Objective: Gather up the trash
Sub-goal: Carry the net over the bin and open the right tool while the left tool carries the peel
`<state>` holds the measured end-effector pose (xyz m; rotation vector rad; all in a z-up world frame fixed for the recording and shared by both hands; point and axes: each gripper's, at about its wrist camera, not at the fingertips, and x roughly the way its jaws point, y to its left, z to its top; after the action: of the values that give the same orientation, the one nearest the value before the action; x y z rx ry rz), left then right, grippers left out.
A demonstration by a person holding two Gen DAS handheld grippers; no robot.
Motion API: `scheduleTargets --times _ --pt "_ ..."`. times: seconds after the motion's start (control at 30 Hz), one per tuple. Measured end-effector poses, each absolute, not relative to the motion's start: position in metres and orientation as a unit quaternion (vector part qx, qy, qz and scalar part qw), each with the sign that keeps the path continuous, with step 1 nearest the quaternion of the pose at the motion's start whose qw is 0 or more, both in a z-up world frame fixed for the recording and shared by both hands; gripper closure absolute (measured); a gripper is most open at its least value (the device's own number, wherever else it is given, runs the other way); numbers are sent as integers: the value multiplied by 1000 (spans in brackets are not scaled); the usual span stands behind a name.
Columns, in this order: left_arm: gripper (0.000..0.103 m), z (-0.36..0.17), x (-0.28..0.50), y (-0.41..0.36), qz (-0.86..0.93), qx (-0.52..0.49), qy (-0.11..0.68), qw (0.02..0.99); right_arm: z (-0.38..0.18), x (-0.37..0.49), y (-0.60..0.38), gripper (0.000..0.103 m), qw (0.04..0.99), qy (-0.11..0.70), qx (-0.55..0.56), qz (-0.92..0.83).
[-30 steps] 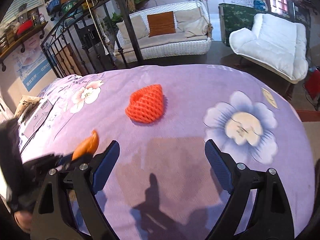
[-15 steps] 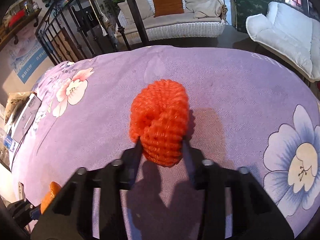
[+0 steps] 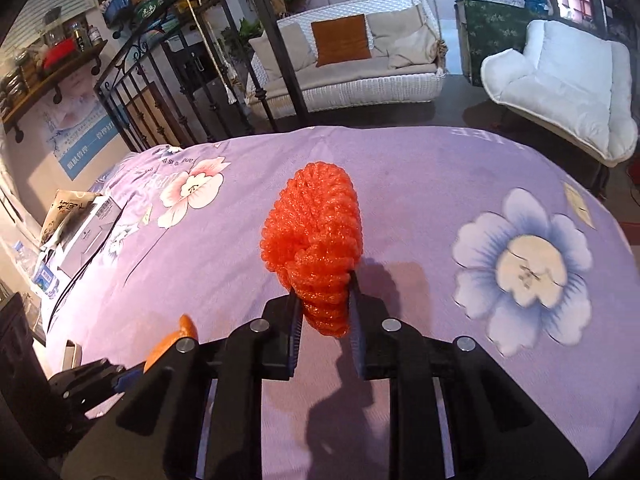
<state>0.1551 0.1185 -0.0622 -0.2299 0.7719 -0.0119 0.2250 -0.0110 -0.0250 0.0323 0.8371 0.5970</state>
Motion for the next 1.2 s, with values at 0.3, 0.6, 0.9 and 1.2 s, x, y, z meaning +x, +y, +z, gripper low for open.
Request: scheduleTargets --times 0.3,0.6,0.9,1.2 --pt "83 -58 145 64 -53 -85 372 923 -19 178 -97 81 891 389 32 230" --pt "83 -55 142 8 -109 -61 372 920 -17 136 -183 81 916 365 48 159" --pt "83 -50 147 -47 -178 -29 367 912 -26 104 -289 81 932 353 76 42" --pt "83 -49 144 -101 -235 -4 367 900 -71 113 -380 81 906 399 128 -68"
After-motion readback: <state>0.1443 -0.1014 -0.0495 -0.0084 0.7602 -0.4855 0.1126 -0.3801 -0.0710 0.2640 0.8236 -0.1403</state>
